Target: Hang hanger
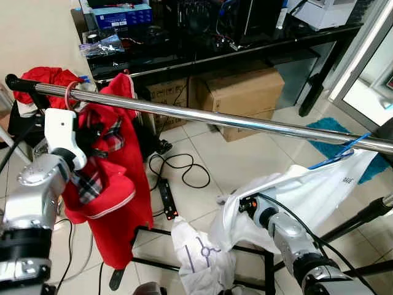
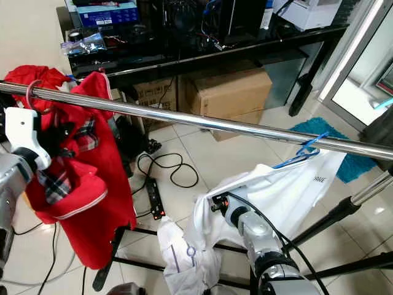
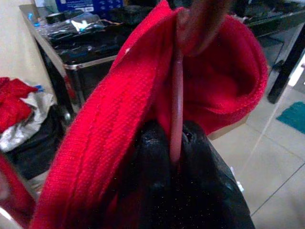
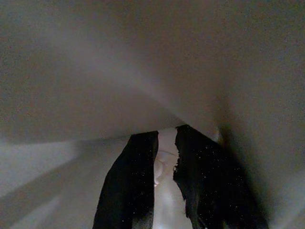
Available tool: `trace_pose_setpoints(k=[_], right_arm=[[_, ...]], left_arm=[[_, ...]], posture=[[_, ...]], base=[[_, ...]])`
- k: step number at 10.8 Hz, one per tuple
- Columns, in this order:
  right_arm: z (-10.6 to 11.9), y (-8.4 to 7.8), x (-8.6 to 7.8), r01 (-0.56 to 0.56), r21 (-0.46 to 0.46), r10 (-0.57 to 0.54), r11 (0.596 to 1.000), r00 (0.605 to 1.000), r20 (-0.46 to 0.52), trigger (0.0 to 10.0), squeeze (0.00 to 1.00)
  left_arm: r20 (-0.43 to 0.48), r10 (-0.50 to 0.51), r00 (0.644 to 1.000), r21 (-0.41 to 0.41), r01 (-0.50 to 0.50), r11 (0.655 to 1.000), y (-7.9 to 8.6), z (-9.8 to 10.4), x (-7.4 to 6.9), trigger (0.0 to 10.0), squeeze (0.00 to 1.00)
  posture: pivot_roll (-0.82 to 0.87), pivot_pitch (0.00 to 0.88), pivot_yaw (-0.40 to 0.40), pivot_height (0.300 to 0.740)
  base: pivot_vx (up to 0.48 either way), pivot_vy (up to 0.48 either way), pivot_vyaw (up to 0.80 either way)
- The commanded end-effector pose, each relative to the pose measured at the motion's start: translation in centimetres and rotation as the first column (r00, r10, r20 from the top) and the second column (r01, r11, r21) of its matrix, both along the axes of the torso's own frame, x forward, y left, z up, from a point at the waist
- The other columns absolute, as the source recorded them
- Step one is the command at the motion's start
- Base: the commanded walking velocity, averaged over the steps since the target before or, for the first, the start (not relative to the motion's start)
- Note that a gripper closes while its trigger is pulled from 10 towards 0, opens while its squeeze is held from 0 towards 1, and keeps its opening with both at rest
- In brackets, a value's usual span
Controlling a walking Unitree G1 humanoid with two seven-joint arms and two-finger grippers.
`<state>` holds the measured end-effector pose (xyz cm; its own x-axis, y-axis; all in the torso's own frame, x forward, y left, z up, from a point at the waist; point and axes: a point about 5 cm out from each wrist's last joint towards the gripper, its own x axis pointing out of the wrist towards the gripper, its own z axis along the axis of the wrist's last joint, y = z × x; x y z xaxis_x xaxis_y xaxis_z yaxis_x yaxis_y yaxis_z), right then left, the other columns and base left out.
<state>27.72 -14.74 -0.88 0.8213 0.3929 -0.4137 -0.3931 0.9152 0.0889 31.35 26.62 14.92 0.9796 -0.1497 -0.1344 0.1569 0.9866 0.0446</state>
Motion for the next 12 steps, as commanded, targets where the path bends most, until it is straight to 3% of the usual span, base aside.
trace_pose_setpoints(k=[1, 2, 7, 9, 10, 12], right_arm=[[0.5, -0.1, 0.4, 0.004, 0.004, -0.004, 1.000, 1.000, 0.029, 10.0, 0.00], [0.5, 0.0, 0.5, 0.003, 0.005, -0.004, 1.000, 1.000, 0.028, 10.0, 0.00], [0.6, -0.1, 0.6, 0.004, 0.004, -0.004, 1.000, 1.000, 0.030, 10.0, 0.00], [0.6, -0.1, 0.6, 0.000, 0.002, -0.001, 1.000, 1.000, 0.029, 10.0, 0.00], [0.6, -0.1, 0.6, -0.001, 0.002, 0.001, 1.000, 1.000, 0.028, 10.0, 0.00], [0.7, 0.0, 0.7, -0.002, 0.002, 0.002, 1.000, 1.000, 0.029, 10.0, 0.00]], left_arm=[[-0.040, -0.005, 0.999, 0.003, 0.006, 1.000, -0.3, -0.7, -0.2, 10.0, 0.00], [-0.029, -0.006, 1.000, -0.011, 0.006, 1.000, -0.4, -0.7, -0.4, 10.0, 1.00], [0.022, 0.020, 1.000, -0.001, -0.020, 1.000, -1.1, 0.3, -1.5, 10.0, 1.00], [0.037, 0.065, 0.997, 0.070, -0.068, 0.995, -1.4, 0.5, -1.9, 10.0, 1.00], [0.045, 0.084, 0.995, 0.083, -0.087, 0.993, -1.7, 0.8, -2.1, 10.0, 0.00], [0.015, 0.168, 0.986, 0.108, -0.169, 0.980, -2.3, 0.0, -3.4, 10.0, 0.00]], posture=[[0.07, 0.037, -0.024, 0.740], [0.07, 0.037, -0.023, 0.740], [0.07, 0.030, -0.026, 0.740], [0.07, 0.028, -0.028, 0.740], [0.08, 0.026, -0.027, 0.740], [0.08, 0.026, -0.027, 0.740]], base=[[0.000, 0.000, 0.00], [0.000, 0.000, 0.00], [0.000, 0.000, 0.00], [0.000, 0.000, 0.00], [0.000, 0.000, 0.00], [0.000, 0.000, 0.00]])
